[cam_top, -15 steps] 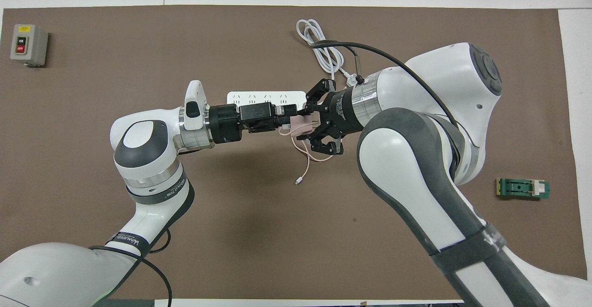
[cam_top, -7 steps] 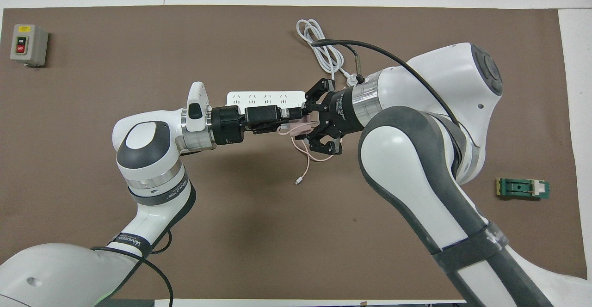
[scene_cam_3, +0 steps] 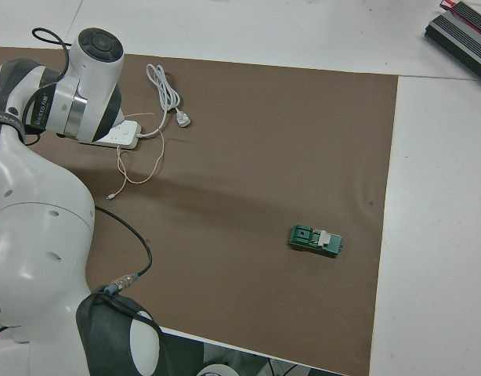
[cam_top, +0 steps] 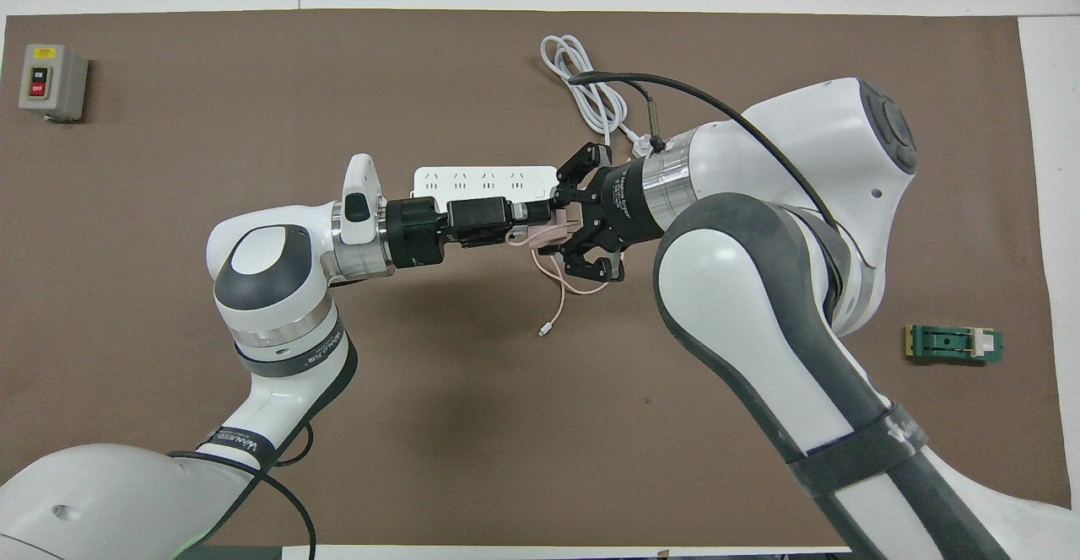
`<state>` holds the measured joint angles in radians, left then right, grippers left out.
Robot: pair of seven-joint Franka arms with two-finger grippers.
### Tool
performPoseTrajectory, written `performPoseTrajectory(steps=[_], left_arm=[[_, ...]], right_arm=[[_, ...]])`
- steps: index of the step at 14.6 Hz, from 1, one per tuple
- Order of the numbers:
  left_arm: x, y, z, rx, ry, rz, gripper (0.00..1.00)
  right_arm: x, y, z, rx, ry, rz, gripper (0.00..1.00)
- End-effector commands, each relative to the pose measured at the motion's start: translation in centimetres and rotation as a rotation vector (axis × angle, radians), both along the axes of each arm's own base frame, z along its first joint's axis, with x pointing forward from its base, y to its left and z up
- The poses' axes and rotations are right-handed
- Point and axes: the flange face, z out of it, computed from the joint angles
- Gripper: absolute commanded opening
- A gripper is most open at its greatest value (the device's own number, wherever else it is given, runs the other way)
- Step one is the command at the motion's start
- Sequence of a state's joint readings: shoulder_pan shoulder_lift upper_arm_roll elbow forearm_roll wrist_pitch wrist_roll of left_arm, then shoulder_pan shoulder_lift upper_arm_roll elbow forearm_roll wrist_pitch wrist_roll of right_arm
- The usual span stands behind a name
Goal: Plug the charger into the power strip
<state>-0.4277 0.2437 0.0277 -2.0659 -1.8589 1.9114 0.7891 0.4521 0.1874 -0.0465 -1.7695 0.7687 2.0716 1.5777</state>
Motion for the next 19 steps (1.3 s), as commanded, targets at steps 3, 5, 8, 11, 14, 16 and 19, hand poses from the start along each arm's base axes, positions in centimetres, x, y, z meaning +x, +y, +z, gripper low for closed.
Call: performPoseTrajectory(steps=[3,5,8,11,14,16,19], left_arm=[[-1.50,0.26,-0.04,-0.018,-0.020,0.008,0.77],[-1.60,0.11,0.04,-0.019,-0.026,0.004,0.78],[-1.74,0.17,-0.13,-0.017,-0.029,0.005,0.79],[-1.79,0.10,-0.12,-0.018,-0.029,0.004,0.77],[-1.77,0.09,0.10,-0.024,-0.031,0.007,0.74],[-1.77,0.09,0.19,-0.026,-0.032,0.008,0.63],[-1.78,0.09,0.27,-0.025,-0.034,0.007,0.51]], right_arm=[[0.29,-0.06,0.31,0.026,0.006,-0.032,0.00],[0.29,-0.06,0.31,0.026,0.006,-0.032,0.00],[0.29,-0.06,0.31,0.026,0.006,-0.032,0.00],[0.33,-0.13,0.32,0.030,0.007,-0.036,0.00],[0.35,-0.10,0.42,0.036,0.008,-0.038,0.00],[0.35,-0.10,0.42,0.036,0.008,-0.038,0.00],[0.44,-0.28,0.42,0.036,0.008,-0.041,0.00]])
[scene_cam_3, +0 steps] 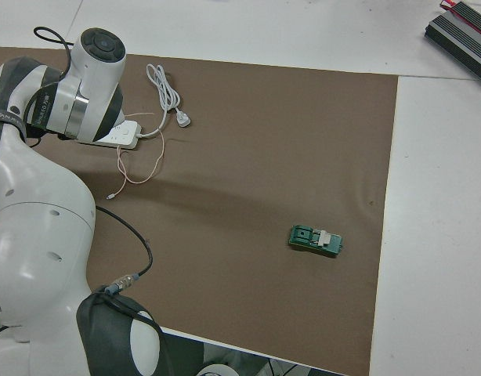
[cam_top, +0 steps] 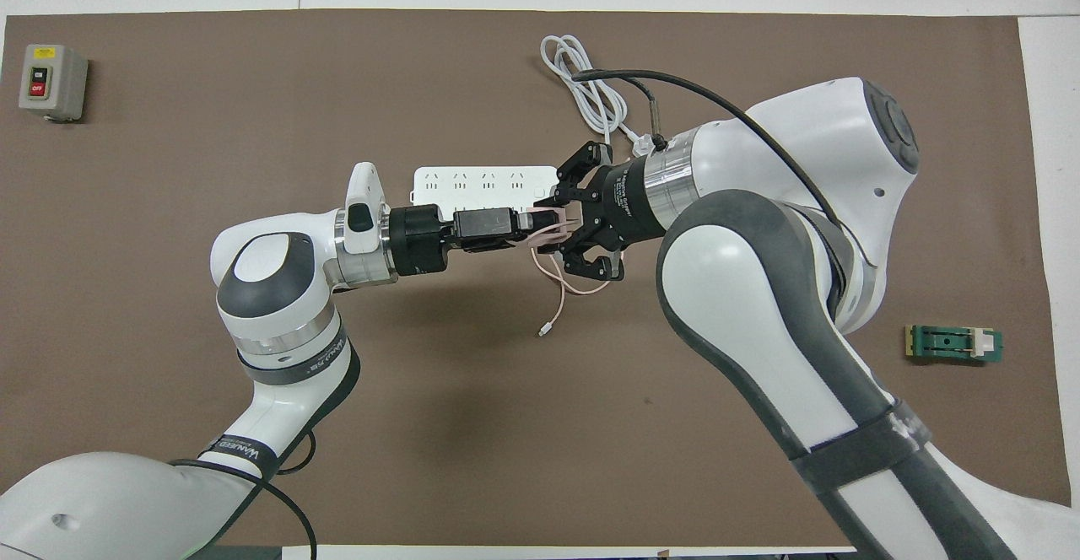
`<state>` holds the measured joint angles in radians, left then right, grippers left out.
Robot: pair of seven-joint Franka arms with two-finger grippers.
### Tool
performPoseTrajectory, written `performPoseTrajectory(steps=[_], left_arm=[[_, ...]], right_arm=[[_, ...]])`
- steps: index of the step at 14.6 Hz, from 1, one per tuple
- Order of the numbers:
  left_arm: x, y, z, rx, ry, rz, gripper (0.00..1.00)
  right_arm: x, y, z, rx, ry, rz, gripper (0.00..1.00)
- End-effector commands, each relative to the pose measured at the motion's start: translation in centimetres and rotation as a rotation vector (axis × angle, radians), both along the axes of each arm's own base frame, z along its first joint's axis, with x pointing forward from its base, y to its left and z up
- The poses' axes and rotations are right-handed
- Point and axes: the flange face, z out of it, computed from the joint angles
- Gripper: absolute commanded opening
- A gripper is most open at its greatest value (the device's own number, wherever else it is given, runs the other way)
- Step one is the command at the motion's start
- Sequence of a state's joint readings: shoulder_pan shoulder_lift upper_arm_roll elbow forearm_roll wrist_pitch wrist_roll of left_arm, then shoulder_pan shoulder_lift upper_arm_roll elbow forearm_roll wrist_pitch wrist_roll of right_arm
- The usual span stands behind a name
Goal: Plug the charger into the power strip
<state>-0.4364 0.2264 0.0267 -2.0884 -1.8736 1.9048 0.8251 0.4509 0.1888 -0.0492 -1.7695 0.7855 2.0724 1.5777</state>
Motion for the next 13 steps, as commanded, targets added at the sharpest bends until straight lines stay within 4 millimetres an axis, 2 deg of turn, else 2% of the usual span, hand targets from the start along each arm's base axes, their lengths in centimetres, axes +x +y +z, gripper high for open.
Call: performPoseTrajectory(steps=[1,3,6,7,8,9,10,11,13], left_arm=[[-0.98,0.33,0.11,-0.014,-0.007,0.011,0.43],[-0.89,0.32,0.28,-0.019,-0.014,0.010,0.28],[-0.99,0.18,0.35,-0.024,-0.036,0.003,0.00],[-1.03,0.13,0.39,-0.028,-0.036,-0.001,0.00],[-1.10,0.10,0.36,-0.031,-0.035,-0.004,0.00],[-1.10,0.10,0.36,-0.031,-0.035,-0.004,0.00],[-1.10,0.10,0.36,-0.031,-0.035,-0.004,0.00],[-1.05,0.17,0.36,-0.031,-0.035,-0.003,0.00],[-1.11,0.09,0.37,-0.032,-0.035,-0.005,0.00]], right_arm=[[0.31,-0.13,0.45,0.023,0.001,-0.029,0.00],[0.29,-0.13,0.44,0.023,0.003,-0.029,0.00],[0.31,-0.13,0.45,0.023,0.001,-0.029,0.00],[0.31,-0.13,0.45,0.023,0.001,-0.029,0.00],[0.28,-0.05,0.46,0.024,0.001,-0.030,0.40],[0.28,-0.05,0.46,0.024,0.002,-0.032,0.57],[0.24,0.04,0.46,0.024,0.004,-0.032,0.66],[0.32,-0.05,0.54,0.021,0.009,-0.044,1.00],[0.32,-0.01,0.58,0.012,0.001,-0.038,1.00]])
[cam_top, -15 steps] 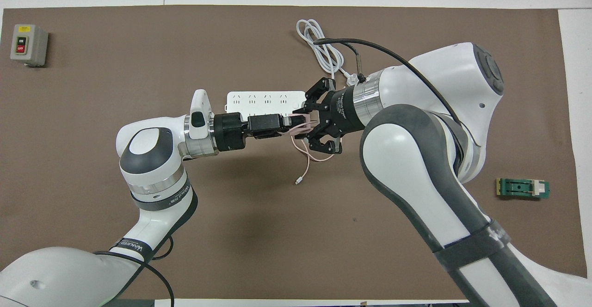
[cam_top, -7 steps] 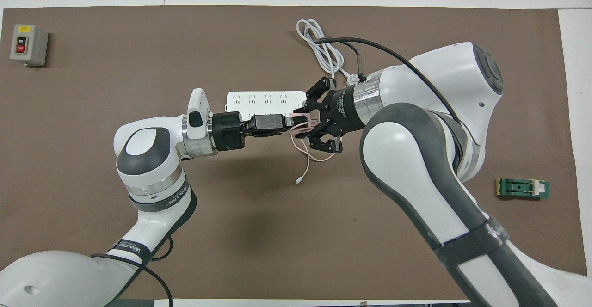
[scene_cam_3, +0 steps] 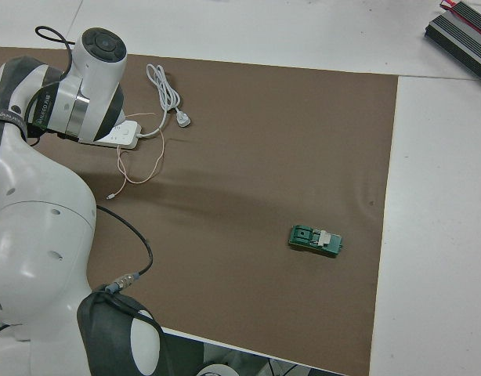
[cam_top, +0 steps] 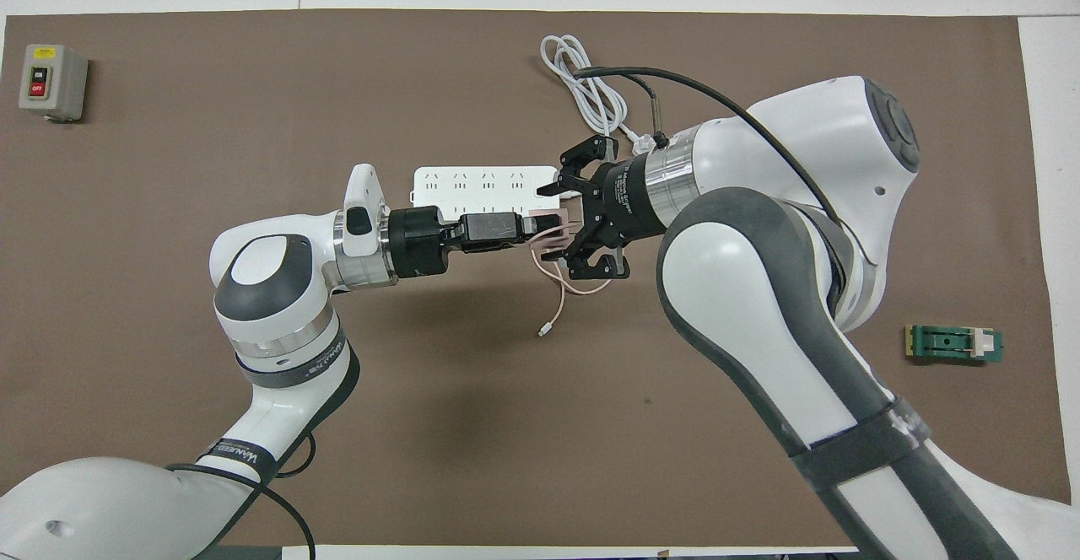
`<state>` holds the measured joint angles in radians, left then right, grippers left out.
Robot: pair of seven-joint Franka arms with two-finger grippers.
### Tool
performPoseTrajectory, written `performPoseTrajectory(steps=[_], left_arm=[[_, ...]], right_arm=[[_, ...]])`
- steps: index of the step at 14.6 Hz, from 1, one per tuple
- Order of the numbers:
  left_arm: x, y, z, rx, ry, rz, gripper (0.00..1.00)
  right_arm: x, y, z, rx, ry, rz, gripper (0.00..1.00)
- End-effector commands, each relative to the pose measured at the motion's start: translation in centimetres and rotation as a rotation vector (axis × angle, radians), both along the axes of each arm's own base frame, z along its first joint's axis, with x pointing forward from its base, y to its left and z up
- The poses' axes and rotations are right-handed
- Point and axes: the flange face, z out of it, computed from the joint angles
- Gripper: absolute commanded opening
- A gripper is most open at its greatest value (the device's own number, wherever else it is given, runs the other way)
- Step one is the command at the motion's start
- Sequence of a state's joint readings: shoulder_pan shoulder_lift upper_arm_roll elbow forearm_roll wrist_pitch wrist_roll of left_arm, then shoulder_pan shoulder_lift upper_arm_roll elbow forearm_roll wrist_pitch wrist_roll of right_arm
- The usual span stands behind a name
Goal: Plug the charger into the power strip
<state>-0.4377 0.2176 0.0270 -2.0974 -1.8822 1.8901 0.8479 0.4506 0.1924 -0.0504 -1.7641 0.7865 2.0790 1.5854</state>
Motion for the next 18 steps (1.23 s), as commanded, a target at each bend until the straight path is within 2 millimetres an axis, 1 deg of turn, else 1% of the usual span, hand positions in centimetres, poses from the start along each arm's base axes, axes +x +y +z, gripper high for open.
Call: performPoseTrajectory(steps=[1,5,6,7,8,9,10,14,15,16,18], left_arm=[[-0.7,0.3,0.1,-0.017,-0.014,0.003,0.00],[-0.6,0.5,0.0,-0.008,-0.017,0.012,0.00],[-0.5,0.5,0.0,-0.006,-0.017,0.014,0.00],[-0.2,1.0,0.0,-0.004,-0.019,0.026,0.00],[0.2,1.6,0.2,-0.002,-0.018,0.041,0.00],[1.0,2.7,0.7,0.008,-0.023,0.072,0.00],[1.5,3.4,0.9,0.017,-0.025,0.093,0.00],[3.5,4.9,2.3,0.103,-0.045,0.184,0.00],[3.9,5.2,3.1,0.130,-0.050,0.199,0.00],[4.4,5.6,3.5,0.166,-0.054,0.202,0.00],[5.8,8.1,4.4,0.241,-0.068,0.219,0.00]], right_arm=[[0.0,0.1,0.5,0.012,0.003,-0.025,1.00],[0.2,-0.2,0.7,0.013,0.005,-0.030,1.00],[0.4,-0.3,1.1,0.017,0.004,-0.030,1.00],[0.6,-0.7,1.4,0.017,0.001,-0.036,1.00],[1.0,-1.6,1.6,0.017,0.004,-0.044,1.00],[1.5,-2.7,2.3,0.022,0.012,-0.044,1.00],[1.8,-3.6,3.0,0.026,0.018,-0.042,1.00],[2.4,-7.5,5.0,0.022,0.026,-0.051,1.00],[2.6,-8.7,5.3,0.010,0.021,-0.058,1.00],[2.7,-9.6,6.2,-0.003,0.008,-0.055,1.00],[3.0,-11.5,7.2,-0.038,-0.007,-0.056,1.00]])
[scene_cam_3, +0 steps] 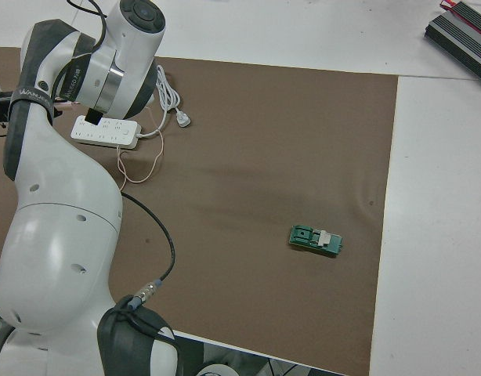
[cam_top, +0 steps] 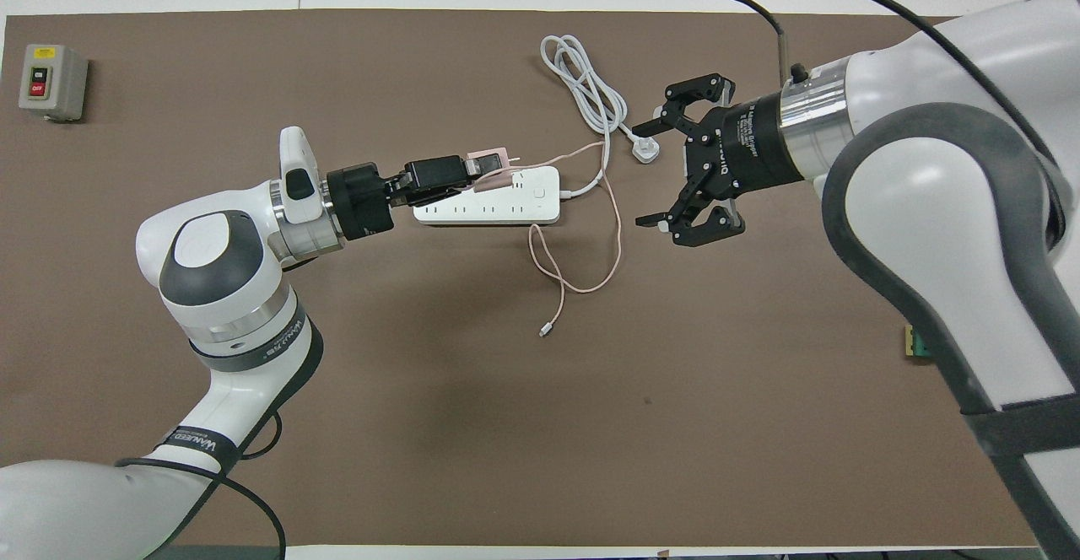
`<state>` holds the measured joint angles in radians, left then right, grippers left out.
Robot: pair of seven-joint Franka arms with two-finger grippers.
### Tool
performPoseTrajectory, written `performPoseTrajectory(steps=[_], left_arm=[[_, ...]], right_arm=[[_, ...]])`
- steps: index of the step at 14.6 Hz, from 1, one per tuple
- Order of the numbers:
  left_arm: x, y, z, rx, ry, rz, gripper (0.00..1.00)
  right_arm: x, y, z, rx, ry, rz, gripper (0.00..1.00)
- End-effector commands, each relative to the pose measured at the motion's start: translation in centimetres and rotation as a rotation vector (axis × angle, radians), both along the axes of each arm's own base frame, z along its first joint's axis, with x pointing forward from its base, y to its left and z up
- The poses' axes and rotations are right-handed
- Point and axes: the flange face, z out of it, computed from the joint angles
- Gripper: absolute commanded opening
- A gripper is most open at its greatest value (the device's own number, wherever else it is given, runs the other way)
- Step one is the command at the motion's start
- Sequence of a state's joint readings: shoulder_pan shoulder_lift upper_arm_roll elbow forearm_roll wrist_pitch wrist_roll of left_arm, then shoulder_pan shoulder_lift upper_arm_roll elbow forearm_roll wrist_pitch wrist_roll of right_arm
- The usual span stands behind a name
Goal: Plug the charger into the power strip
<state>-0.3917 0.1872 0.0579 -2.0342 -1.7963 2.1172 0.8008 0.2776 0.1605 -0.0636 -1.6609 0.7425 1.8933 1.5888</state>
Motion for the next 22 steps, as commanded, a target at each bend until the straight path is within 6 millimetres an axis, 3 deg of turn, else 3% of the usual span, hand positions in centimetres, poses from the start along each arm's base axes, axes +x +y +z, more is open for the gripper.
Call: performPoseTrajectory(steps=[1,3,7,14,18,22], left_arm=[[1.6,3.4,2.1,0.124,-0.019,0.009,0.00],[2.4,8.2,2.9,0.262,-0.036,-0.015,0.00],[1.9,14.4,5.2,0.472,-0.018,-0.100,0.00],[-0.2,19.3,13.0,0.875,0.194,-0.173,0.00],[-1.0,21.8,14.9,1.032,0.310,-0.190,0.00],[-1.7,28.6,15.2,1.119,0.313,-0.223,0.00]], right_arm=[[-0.1,-2.6,2.1,-0.052,-0.023,-0.009,1.00],[-0.3,-4.4,3.2,-0.082,-0.054,0.000,1.00],[-0.7,-7.3,3.8,-0.180,-0.118,0.075,1.00],[-1.3,-10.9,3.8,-0.339,-0.260,0.359,1.00],[-1.7,-13.0,3.7,-0.422,-0.368,0.658,1.00],[-2.0,-14.9,4.0,-0.487,-0.464,0.942,1.00]])
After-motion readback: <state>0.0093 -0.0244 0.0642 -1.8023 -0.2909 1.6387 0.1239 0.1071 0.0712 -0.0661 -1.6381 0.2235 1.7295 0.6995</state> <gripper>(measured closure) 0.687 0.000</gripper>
